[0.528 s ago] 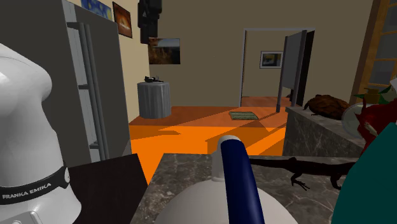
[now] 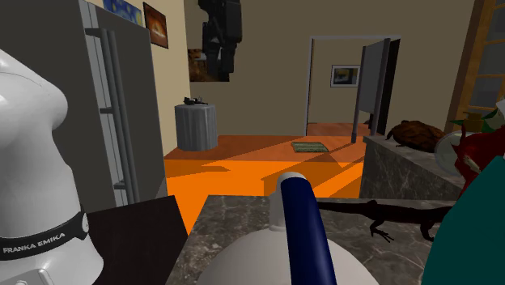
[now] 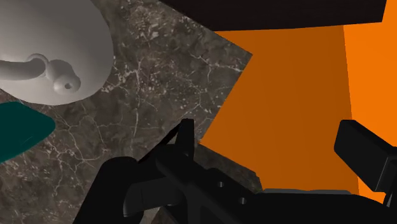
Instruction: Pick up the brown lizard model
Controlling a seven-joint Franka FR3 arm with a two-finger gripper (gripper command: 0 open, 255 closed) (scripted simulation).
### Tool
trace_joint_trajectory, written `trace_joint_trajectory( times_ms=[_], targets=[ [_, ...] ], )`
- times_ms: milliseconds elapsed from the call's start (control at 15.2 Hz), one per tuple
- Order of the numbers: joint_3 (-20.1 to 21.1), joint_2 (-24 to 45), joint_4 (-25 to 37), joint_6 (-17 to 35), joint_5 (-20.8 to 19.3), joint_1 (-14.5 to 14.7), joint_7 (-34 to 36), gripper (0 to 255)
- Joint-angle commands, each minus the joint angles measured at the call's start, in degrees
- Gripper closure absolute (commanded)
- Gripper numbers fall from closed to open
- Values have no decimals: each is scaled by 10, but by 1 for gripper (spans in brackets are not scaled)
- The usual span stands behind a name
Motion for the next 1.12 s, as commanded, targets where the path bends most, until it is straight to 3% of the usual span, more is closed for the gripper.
trace_joint_trajectory(
  times_ms=[0, 594, 1056],
  targets=[
    [-19, 31, 0, 38, -5, -5, -15, 0],
    [-100, 187, 32, 182, 4, -17, -88, 0],
    [-154, 334, 100, 267, 63, -21, -167, 0]
  ],
)
